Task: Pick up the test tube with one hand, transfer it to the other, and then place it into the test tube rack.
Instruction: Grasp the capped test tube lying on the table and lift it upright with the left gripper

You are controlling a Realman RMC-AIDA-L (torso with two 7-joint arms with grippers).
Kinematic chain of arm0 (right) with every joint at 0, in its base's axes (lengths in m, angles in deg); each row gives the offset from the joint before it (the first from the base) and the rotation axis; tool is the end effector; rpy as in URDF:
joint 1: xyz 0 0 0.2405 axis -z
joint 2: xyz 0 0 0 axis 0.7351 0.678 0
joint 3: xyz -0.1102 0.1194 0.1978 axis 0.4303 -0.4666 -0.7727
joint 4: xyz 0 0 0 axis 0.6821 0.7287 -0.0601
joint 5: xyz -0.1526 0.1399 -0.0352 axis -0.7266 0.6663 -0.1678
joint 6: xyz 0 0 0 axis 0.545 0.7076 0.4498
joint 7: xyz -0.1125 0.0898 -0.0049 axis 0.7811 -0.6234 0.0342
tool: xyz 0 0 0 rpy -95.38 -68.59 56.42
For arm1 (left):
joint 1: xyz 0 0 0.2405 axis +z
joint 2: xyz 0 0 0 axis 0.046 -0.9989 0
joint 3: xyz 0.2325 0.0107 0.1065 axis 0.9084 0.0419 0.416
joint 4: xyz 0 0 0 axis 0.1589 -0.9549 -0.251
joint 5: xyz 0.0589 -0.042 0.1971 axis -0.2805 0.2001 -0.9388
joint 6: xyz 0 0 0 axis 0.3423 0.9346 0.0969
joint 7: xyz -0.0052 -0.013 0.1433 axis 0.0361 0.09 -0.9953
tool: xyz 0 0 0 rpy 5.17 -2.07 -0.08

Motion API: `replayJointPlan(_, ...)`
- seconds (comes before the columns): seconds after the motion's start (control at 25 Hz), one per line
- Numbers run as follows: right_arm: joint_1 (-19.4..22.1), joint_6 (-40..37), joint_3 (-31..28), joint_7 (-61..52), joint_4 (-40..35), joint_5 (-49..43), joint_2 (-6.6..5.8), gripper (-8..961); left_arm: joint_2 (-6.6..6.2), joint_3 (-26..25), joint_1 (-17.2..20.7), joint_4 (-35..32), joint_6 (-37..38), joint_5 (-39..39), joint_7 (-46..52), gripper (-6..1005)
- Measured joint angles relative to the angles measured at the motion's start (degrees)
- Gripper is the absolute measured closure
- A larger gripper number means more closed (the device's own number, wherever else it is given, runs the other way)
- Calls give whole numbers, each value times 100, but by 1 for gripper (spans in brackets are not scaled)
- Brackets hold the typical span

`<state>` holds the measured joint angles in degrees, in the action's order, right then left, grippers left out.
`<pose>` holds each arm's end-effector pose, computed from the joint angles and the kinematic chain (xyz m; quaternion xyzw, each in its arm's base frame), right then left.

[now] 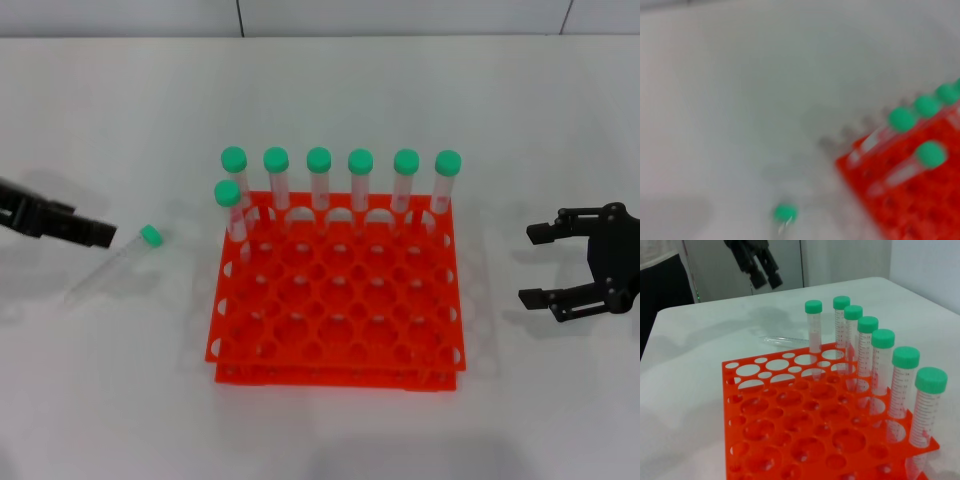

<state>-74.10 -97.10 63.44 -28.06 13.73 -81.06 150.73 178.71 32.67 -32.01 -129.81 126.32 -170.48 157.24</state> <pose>0.2734 0.3304 0.0330 -0.9844 0.0889 0.1061 0.1089 -0.2407 0.3285 0.1134 -0.8798 -0.4440 0.0525 0.1616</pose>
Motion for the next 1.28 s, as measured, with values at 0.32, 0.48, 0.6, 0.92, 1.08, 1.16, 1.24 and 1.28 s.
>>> replayJointPlan(0.32, 9, 95, 0, 93, 0, 18, 80, 146, 22, 153, -494, 768, -260, -1520, -82, 313)
replayJointPlan(0.48, 26, 96, 1, 93, 0, 19, 90, 147, 42, 413, -654, 1152, -628, -1785, -113, 314)
replayJointPlan(0.6, 31, 98, 0, 93, 0, 19, 94, 148, 90, 571, -812, 1492, -939, -2079, -112, 315)
replayJointPlan(0.92, 40, 162, 1, 93, 0, 23, 132, 151, 176, 1209, -1109, 2217, -1544, -2229, -167, 316)
replayJointPlan(1.08, 42, 171, 1, 92, 0, 26, 150, 152, 183, 1381, -1185, 2363, -1623, -2231, -131, 316)
replayJointPlan(1.16, 43, 172, 1, 92, 0, 27, 152, 152, 184, 1398, -1219, 2417, -1624, -2233, -127, 317)
replayJointPlan(1.24, 43, 173, 1, 91, 0, 27, 152, 153, 185, 1399, -1221, 2425, -1586, -2234, -126, 317)
replayJointPlan(1.28, 43, 173, 1, 91, 0, 27, 152, 153, 185, 1400, -1222, 2427, -1553, -2235, -125, 317)
